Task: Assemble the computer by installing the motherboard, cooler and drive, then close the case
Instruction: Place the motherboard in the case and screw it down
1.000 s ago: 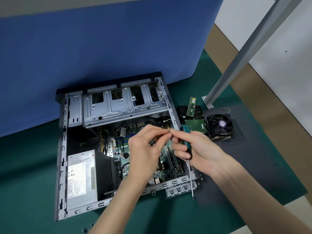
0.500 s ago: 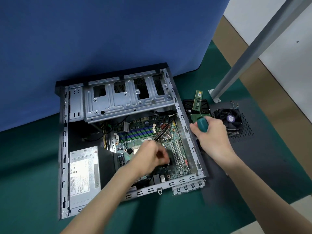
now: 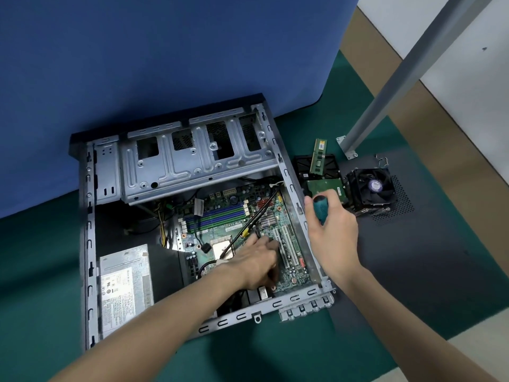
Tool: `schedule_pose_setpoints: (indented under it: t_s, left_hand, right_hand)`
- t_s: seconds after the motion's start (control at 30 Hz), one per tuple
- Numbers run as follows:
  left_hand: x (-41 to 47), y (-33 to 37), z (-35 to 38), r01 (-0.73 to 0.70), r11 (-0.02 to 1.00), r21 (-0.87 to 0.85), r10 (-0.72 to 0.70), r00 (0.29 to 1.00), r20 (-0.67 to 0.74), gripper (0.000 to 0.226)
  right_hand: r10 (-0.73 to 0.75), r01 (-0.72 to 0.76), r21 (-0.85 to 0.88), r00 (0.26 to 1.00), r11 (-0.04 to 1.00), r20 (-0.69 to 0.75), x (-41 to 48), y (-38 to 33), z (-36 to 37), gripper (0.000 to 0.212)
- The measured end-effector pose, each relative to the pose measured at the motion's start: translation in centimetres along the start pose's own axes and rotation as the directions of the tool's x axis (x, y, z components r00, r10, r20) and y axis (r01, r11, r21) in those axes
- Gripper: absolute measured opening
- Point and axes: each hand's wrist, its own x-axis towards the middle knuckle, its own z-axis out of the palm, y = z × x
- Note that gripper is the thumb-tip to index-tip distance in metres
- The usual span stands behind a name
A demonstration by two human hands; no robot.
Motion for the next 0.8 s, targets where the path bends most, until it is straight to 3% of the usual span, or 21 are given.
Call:
schedule_pose_setpoints:
  t_s: [0.33,0.6,0.8]
  left_hand:
    - [0.8,0.0,0.7,0.019,0.995,-0.1,-0.02,1.0,-0.008,0.014]
    - [0.9,0.4,0.5,0.016,1.0,0.011,-0.016,1.0,0.003,0.009]
    - [0.8,1.1,-0.4,0.01,0.998,0.063,-0.012,0.999,0.034,0.024]
  right_hand:
    - [-0.013,0.014,0.024,1.0,1.0,-0.015,0.0,0.3,0.3,0.02]
    - [-0.019,0.019,0.022,1.0,1.0,-0.017,-0.1,0.4,0.4,0.02]
    - [-0.034,0.035,0.017,0.999,0.999,-0.031,0.0,0.4,0.4,0.019]
